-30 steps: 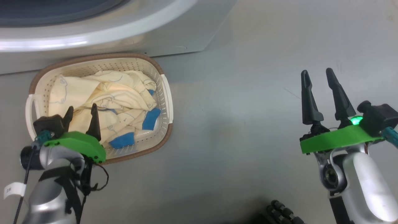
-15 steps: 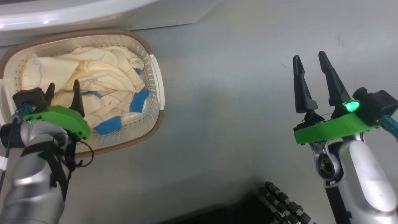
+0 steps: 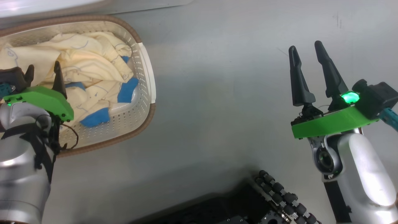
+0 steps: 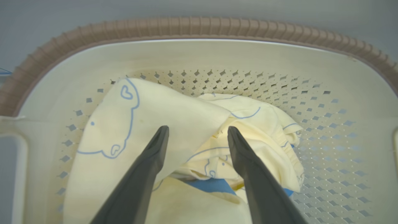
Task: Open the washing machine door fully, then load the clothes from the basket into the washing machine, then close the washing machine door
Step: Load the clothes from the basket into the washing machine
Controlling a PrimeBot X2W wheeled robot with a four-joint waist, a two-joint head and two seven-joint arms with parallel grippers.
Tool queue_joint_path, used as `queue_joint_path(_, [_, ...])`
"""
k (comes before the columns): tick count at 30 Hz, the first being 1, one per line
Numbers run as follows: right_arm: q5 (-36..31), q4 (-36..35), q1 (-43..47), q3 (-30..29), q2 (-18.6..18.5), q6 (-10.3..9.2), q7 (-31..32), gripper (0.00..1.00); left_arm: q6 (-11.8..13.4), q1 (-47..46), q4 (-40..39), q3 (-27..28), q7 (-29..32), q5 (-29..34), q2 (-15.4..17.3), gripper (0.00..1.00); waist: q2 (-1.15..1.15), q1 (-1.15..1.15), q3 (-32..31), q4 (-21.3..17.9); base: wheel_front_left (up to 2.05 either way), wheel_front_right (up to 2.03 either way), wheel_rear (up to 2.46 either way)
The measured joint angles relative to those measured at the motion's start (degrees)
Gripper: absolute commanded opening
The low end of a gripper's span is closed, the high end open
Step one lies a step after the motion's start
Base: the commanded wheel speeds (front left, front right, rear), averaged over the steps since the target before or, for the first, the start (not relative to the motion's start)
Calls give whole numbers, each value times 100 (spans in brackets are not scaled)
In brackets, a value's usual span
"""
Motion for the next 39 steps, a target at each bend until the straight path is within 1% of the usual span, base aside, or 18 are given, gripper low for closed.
queue_joint_path(8, [0, -45, -30, 22, 0, 0, 0, 100, -1, -228, 267, -188, 1, 51, 59, 100, 0, 0, 204, -43, 0, 0, 0])
queue_joint_path(14, [0, -52, -85, 36, 0, 0, 0, 100, -1, -338, 318, -404, 4, 44, 62, 100, 0, 0, 292, -84, 0, 0, 0])
queue_joint_path(23, [0, -110, -93, 10, 0, 0, 0, 100, -1, -395, 321, -838, 249, -269, 108, 100, 0, 0, 463, -107, 0, 0, 0])
queue_joint_path(29, [0, -111, -192, 5, 0, 0, 0, 100, -1, -425, 304, -1039, 291, -453, 169, 100, 0, 0, 525, -84, 0, 0, 0])
queue_joint_path(39, [0, -133, -204, 5, 0, 0, 0, 100, -1, -542, 412, -1299, 308, -505, 231, 100, 0, 0, 605, -102, 0, 0, 0])
